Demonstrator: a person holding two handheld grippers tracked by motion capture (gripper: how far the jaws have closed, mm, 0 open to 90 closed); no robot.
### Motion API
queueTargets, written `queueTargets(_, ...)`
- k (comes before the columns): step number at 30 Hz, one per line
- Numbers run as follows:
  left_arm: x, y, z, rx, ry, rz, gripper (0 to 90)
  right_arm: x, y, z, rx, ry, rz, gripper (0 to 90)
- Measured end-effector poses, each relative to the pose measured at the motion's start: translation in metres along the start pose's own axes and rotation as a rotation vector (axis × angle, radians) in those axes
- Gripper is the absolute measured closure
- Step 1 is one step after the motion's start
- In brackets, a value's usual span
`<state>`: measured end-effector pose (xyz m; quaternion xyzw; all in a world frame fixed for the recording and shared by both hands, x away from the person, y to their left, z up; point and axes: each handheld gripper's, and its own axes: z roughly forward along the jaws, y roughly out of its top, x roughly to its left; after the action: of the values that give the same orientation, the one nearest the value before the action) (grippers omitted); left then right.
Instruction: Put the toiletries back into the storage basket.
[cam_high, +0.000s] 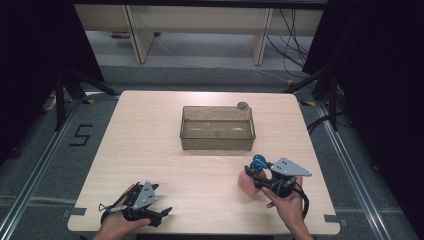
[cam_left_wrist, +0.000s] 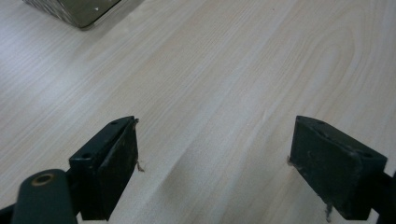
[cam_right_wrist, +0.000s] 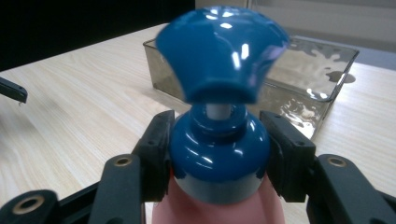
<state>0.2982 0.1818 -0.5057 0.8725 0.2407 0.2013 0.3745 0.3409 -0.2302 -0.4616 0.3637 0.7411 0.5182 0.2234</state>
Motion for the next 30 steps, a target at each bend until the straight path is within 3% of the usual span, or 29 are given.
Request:
queueTargets(1, 0.001, 0.0, -0.002, 0.02, 0.004, 0.018, 14.9, -0.001, 0.001, 0.0, 0.002, -0.001, -0.027, 50.6)
queueTargets(3, 0.0, 0.001, -0.002, 0.016, -0.012, 0.017, 14.9, 0.001, 0.002, 0.0, -0.005, -0.013, -0.039, 52.1)
queueTargets(5, -0.001, 0.001, -0.002, 0.023, -0.001, 0.017, 14.9, 0.002, 0.003, -0.001, -0.004, -0.019, -0.052, 53.0)
queueTargets(16, -0.001, 0.001, -0.002, 0.021, -0.003, 0.021, 14.9, 0.004, 0.004, -0.002, -0.004, -0.029, -0.023, 53.4)
queueTargets(20, 0.0, 0.001, -0.002, 0.018, -0.004, 0.018, 14.9, 0.004, 0.005, -0.003, 0.008, -0.013, -0.012, 53.5)
queueTargets(21, 0.0, 0.001, -0.002, 0.019, -0.002, 0.018, 14.9, 0.004, 0.006, -0.003, 0.002, -0.011, -0.033, 53.5)
queueTargets(26, 0.0, 0.001, -0.002, 0.018, 0.008, 0.02, 14.9, 0.006, 0.014, -0.003, -0.006, -0.002, -0.026, 53.5)
queueTargets(29, 0.0, 0.001, -0.003, 0.017, -0.007, 0.014, 14.9, 0.004, 0.018, -0.002, -0.018, 0.003, -0.02, 53.5)
queueTargets(30, 0.0, 0.001, -0.003, 0.017, -0.005, 0.015, 14.9, 0.004, 0.019, -0.002, -0.024, -0.013, -0.008, 53.5)
